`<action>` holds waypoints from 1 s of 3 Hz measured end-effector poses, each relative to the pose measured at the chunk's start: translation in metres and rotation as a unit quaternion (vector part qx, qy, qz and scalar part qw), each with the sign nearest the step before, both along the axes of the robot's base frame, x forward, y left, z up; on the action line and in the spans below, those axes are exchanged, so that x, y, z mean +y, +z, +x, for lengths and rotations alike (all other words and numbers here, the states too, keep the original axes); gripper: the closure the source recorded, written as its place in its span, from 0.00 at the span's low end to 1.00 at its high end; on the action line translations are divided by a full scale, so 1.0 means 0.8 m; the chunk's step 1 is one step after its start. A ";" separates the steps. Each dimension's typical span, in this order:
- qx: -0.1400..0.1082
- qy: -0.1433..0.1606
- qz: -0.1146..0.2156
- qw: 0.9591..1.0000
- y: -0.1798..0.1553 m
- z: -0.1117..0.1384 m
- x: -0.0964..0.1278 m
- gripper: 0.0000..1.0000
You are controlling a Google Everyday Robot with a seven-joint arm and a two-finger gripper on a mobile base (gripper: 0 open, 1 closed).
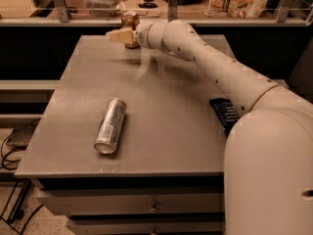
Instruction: Pick orange can
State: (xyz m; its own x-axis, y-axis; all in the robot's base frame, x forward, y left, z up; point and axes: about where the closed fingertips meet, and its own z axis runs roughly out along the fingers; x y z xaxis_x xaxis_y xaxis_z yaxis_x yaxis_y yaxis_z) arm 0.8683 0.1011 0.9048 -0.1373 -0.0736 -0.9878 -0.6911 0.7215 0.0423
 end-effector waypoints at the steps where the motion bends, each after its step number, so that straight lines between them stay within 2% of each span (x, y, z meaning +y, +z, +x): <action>1: -0.004 0.000 0.009 1.000 0.003 0.015 0.013 0.16; 3: -0.012 -0.006 0.010 1.000 0.010 0.027 0.022 0.64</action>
Offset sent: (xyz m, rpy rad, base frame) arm 0.0291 0.0207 0.0098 0.0208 -0.0284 -0.0076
